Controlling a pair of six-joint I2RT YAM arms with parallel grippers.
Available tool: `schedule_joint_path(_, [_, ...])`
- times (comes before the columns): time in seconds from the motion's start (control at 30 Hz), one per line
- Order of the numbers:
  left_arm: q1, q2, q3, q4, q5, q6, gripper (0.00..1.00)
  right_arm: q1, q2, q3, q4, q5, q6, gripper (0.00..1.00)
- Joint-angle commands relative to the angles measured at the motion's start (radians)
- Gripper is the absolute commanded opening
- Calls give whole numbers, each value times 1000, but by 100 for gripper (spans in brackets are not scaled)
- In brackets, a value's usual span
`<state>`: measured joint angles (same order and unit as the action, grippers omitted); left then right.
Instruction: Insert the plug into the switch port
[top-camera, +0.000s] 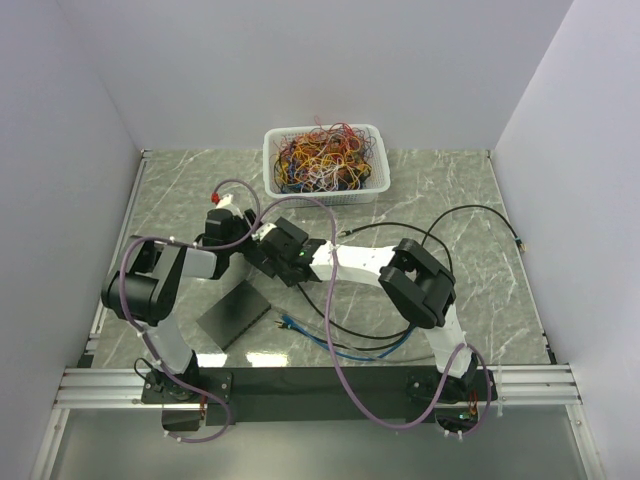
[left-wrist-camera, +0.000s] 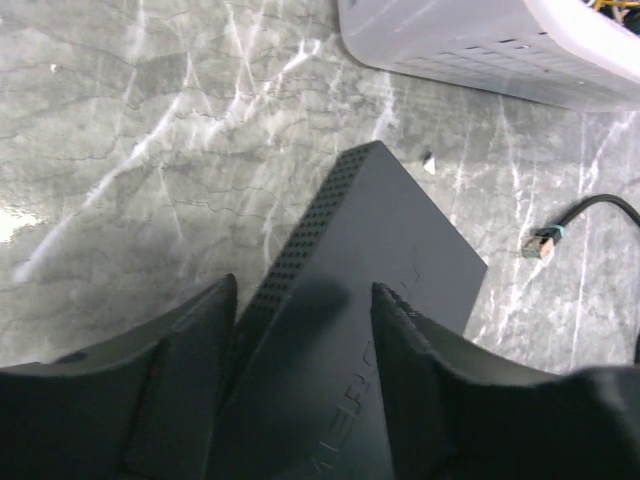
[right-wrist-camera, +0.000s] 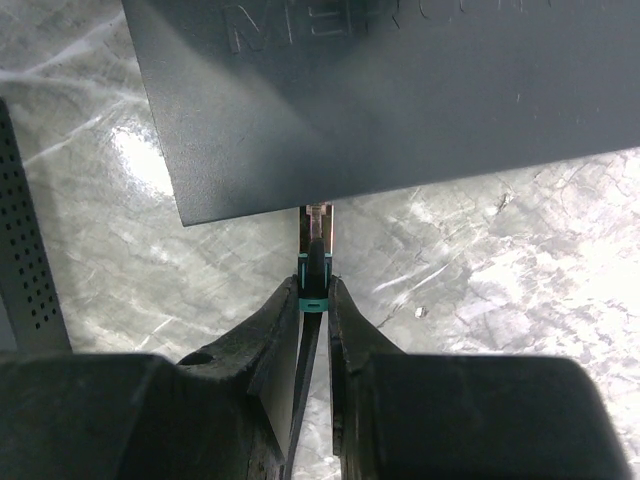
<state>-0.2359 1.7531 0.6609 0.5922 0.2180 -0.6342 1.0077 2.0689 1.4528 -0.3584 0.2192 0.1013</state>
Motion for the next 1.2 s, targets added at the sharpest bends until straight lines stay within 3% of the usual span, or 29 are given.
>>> schedule_joint_path(0.0, [-33,37,-3,-88,90,-10,58,2,-59,41,188,-17,-32,0])
schedule_joint_path(0.2, [-37,45,2,-85,96,-5,46,2,-47,50,211,-18,-41,0])
schedule_joint_path(0.67, [-39,75,2,-72,123,-9,33,-38,-55,20,302,-11,21,0])
schedule_joint_path(0.83, [-43,86,-3,-66,130,-9,22,-43,-64,-3,335,-11,31,0])
schedule_joint_path(1.17, [-60,100,2,-83,110,-5,15,-43,-58,1,383,-20,35,0])
